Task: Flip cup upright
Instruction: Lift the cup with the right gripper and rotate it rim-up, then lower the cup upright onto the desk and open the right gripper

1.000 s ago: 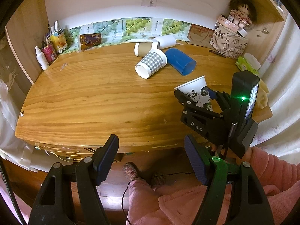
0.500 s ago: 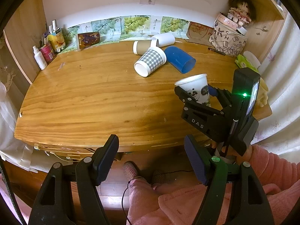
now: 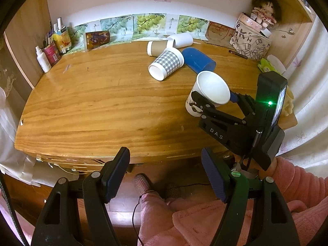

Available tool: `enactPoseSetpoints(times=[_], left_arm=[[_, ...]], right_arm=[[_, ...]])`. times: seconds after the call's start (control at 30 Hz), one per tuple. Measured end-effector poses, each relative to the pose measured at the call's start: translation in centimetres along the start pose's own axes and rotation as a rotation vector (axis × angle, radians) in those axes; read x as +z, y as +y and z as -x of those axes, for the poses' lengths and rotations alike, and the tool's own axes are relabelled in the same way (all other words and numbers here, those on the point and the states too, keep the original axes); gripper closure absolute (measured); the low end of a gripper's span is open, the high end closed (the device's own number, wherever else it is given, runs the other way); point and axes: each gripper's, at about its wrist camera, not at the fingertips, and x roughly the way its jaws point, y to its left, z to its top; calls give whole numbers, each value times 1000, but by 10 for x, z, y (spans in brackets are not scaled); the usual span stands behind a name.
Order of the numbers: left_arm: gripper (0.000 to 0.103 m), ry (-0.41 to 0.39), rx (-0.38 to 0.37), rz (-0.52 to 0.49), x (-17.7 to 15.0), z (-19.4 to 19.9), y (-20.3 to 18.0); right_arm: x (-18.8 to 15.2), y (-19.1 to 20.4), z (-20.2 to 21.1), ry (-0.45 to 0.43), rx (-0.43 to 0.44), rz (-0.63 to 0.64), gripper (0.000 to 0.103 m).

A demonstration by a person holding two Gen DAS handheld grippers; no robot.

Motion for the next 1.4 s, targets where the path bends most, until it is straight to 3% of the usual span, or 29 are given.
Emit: enactPoseSetpoints(times=[0.57,0.7,0.9,1.1,1.23,1.4], left_arm=[[27,47,-13,39,-16,-1,9],[27,69,-15,70,-26,-2,11],[27,131,-49,132,-38,-14,17],[27,196,-53,212,-44,-30,32],[27,238,-77,266,-51,-36,44],[27,185,-75,263,-50,-21,54]], right_arm=[[-9,5,-5,75,1,16,34],[-12,9,-3,85,-17,32,22],[-27,10,-6,186,-73,35,18],[-43,-4,3,336,-163,-96,17],[-46,-12,24,386,-243,-201,11],[-41,-14,60,415,-305,-342,11]])
